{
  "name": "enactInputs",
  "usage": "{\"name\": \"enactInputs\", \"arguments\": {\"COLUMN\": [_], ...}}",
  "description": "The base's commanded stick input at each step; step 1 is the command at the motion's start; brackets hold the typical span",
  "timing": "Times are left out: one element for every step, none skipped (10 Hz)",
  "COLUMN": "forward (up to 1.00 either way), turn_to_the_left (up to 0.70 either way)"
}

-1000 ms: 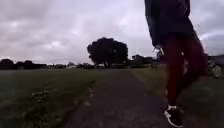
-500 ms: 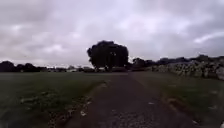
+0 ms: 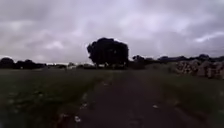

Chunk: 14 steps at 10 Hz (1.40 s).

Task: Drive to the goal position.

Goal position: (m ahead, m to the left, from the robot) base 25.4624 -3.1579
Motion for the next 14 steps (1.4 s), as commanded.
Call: {"name": "enactInputs", "arguments": {"forward": [0.50, 0.50, 0.50, 0.50, 0.50, 0.50, 0.50, 0.50, 0.50, 0.50, 0.50, 0.50, 0.50, 0.50], "turn_to_the_left": [0.00, 0.00, 0.00, 0.00, 0.00, 0.00, 0.00, 0.00, 0.00, 0.00, 0.00, 0.00, 0.00, 0.00]}}
